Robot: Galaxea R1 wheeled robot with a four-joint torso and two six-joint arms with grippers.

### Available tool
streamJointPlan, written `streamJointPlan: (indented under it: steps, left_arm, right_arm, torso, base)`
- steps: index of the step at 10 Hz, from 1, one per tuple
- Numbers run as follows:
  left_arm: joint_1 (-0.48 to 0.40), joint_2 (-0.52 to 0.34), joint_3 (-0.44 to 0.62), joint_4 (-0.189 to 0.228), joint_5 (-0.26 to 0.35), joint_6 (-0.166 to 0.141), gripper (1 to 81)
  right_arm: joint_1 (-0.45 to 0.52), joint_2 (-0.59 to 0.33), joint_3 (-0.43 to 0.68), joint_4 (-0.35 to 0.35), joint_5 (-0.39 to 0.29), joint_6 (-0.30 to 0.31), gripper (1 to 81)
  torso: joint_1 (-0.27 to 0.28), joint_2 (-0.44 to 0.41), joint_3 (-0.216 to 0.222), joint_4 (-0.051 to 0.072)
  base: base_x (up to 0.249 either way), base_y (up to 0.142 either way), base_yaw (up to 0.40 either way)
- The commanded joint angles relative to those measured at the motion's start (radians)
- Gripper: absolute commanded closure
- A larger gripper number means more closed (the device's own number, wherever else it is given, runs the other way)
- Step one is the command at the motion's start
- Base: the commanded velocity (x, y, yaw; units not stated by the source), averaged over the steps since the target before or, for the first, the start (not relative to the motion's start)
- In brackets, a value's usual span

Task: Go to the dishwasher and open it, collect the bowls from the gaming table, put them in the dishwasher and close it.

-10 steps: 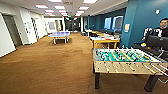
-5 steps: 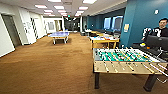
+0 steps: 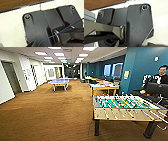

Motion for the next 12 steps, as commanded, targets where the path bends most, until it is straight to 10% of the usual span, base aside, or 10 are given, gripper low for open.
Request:
streamJointPlan:
  steps: [1,12]
  left_arm:
    - [-0.052,-0.006,-0.003,-0.006,0.048,0.006,1.0]
    - [-0.051,-0.005,-0.003,-0.004,0.048,0.006,1.0]
  right_arm:
    - [0.043,0.002,0.002,0.005,-0.045,-0.003,1.0]
    - [0.043,0.001,0.004,0.007,-0.045,-0.003,1.0]
  torso:
    - [0.000,0.000,0.000,0.000]
    - [-0.002,-0.001,0.000,0.000]
  base:
    - [0.000,0.000,0.000]
    - [0.075,0.000,0.000]
